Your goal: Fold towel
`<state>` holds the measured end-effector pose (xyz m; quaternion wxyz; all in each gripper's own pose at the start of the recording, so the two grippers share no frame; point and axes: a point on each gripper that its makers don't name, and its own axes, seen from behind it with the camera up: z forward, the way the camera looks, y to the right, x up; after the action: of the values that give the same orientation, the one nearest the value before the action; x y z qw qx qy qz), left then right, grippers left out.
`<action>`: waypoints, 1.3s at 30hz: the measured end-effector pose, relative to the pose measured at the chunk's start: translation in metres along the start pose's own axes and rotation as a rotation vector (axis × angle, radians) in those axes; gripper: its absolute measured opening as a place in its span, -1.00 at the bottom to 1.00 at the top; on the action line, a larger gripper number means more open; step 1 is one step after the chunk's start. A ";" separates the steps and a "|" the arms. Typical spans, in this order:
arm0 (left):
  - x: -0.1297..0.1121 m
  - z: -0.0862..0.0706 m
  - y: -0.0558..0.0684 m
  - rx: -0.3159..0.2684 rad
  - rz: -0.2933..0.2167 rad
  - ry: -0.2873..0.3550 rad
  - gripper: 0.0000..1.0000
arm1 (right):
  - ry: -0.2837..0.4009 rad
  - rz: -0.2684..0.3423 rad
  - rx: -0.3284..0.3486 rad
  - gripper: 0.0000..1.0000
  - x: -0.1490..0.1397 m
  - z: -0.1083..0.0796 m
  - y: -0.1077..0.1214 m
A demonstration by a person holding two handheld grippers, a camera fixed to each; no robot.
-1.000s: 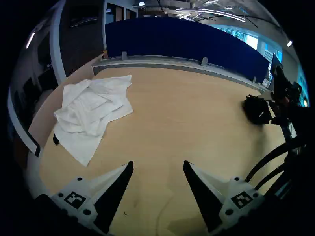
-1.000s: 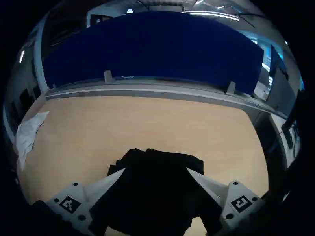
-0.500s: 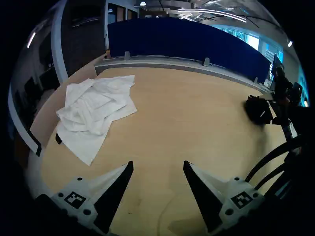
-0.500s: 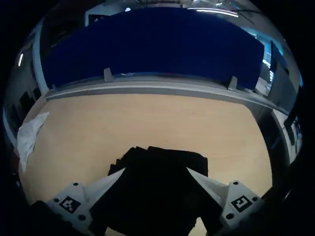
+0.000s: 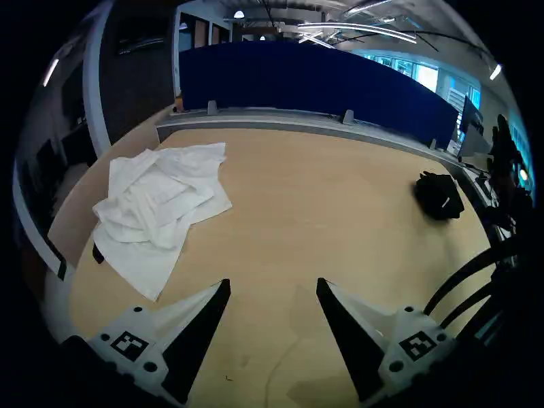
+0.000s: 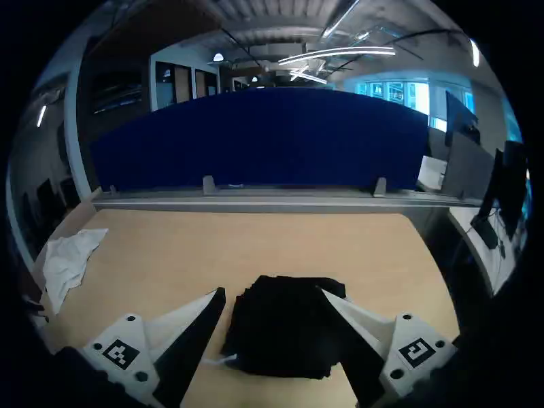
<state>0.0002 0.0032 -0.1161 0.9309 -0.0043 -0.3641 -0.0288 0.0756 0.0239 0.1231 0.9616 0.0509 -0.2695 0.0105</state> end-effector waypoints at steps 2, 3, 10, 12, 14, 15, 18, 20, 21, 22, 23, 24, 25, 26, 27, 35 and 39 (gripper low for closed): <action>0.003 -0.001 0.000 -0.008 0.003 0.009 0.88 | 0.023 -0.008 0.003 1.00 0.004 -0.013 -0.007; 0.004 -0.001 -0.001 -0.011 0.005 0.014 0.89 | 0.041 -0.010 0.006 1.00 0.007 -0.021 -0.012; 0.013 -0.002 0.001 -0.033 0.014 0.044 0.88 | 0.191 -0.009 0.036 1.00 0.025 -0.074 -0.043; 0.018 -0.002 0.002 -0.040 0.019 0.056 0.88 | 0.227 -0.006 0.036 1.00 0.027 -0.088 -0.049; 0.023 -0.003 0.004 -0.046 0.023 0.069 0.88 | 0.258 -0.005 0.032 1.00 0.028 -0.100 -0.052; 0.025 -0.003 0.005 -0.050 0.025 0.076 0.89 | 0.279 -0.004 0.031 1.00 0.029 -0.106 -0.054; 0.031 -0.004 0.008 -0.060 0.028 0.096 0.88 | 0.343 0.004 0.029 1.00 0.032 -0.126 -0.060; 0.035 -0.004 0.009 -0.065 0.029 0.109 0.89 | 0.389 0.014 0.025 1.00 0.034 -0.139 -0.063; 0.037 -0.004 0.010 -0.067 0.030 0.118 0.89 | 0.411 0.024 0.019 1.00 0.034 -0.145 -0.063; 0.040 -0.004 0.011 -0.069 0.031 0.128 0.88 | 0.428 0.034 0.011 1.00 0.033 -0.150 -0.062; 0.042 -0.004 0.012 -0.071 0.031 0.138 0.88 | 0.446 0.045 0.004 1.00 0.032 -0.155 -0.061; 0.045 -0.005 0.013 -0.073 0.032 0.149 0.88 | 0.459 0.056 -0.003 1.00 0.031 -0.160 -0.061; 0.049 -0.005 0.014 -0.075 0.033 0.162 0.88 | 0.470 0.068 -0.010 1.00 0.029 -0.165 -0.062; 0.052 -0.005 0.015 -0.077 0.034 0.174 0.88 | 0.480 0.080 -0.017 1.00 0.027 -0.169 -0.063; 0.055 -0.006 0.016 -0.078 0.034 0.187 0.88 | 0.488 0.088 -0.020 1.00 0.025 -0.173 -0.065; 0.090 -0.013 0.018 -0.088 0.018 0.319 0.88 | 0.525 0.148 -0.027 1.00 0.014 -0.188 -0.074; 0.108 -0.019 0.014 -0.079 0.010 0.396 0.88 | 0.536 0.168 -0.035 1.00 0.015 -0.192 -0.076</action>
<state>0.0931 0.0113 -0.0564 0.9835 -0.0369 -0.1727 -0.0389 0.1910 -0.0319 -0.0389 0.9951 0.0069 -0.0090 0.0987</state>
